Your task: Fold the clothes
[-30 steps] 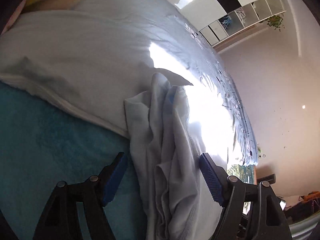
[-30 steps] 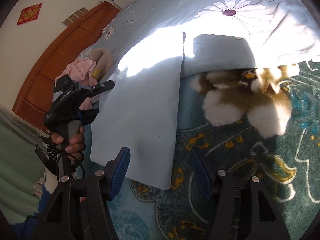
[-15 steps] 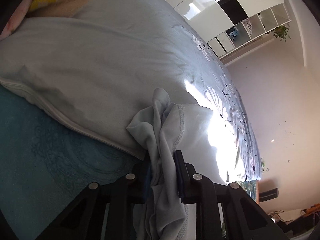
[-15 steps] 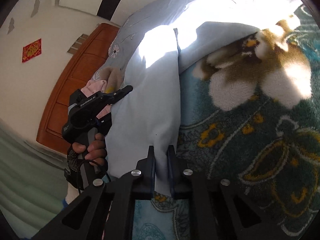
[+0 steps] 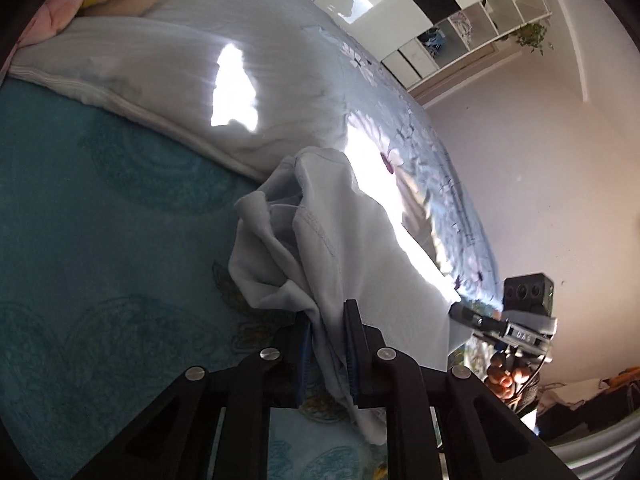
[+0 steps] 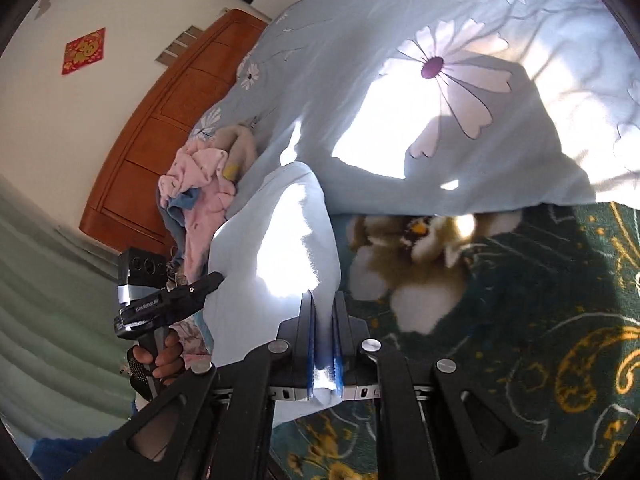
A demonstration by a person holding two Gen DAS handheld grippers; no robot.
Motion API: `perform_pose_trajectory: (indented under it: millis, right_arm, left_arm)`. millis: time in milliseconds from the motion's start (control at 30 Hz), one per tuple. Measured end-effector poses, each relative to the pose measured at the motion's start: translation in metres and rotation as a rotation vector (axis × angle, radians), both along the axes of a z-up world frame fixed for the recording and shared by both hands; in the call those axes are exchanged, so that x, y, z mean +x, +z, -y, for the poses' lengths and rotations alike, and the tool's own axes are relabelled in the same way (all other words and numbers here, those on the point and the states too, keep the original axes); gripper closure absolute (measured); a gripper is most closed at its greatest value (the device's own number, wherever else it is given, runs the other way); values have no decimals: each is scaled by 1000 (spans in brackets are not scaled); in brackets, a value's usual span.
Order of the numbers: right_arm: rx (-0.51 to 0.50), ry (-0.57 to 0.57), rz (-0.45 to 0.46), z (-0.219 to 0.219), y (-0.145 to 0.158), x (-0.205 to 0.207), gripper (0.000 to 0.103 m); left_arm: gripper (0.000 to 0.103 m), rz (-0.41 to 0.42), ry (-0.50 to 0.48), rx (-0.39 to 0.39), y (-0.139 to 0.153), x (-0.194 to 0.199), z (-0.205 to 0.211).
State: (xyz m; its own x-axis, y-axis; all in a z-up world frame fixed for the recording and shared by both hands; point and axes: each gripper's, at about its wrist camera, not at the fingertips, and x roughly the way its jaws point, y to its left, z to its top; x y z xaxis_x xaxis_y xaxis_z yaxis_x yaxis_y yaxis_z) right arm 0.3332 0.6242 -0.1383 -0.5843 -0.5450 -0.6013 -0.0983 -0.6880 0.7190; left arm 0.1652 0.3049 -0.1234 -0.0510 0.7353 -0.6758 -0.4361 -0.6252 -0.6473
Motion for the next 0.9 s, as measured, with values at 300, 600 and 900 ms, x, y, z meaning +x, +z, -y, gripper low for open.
perform_pose_trajectory:
  millis: [300,600,900]
  right_arm:
    - [-24,-86,-8,-14,-18,15,92]
    - [-54,-322,-46,-28,-30,65,53]
    - [-82,-345,-100,27,-40,63,52]
  left_arm:
    - [63,-17,21,34,15,-26,18]
    - [37,-47,-97,-27,6,-87,-38]
    - [36,-4,-273,-91,-24,-100,-88]
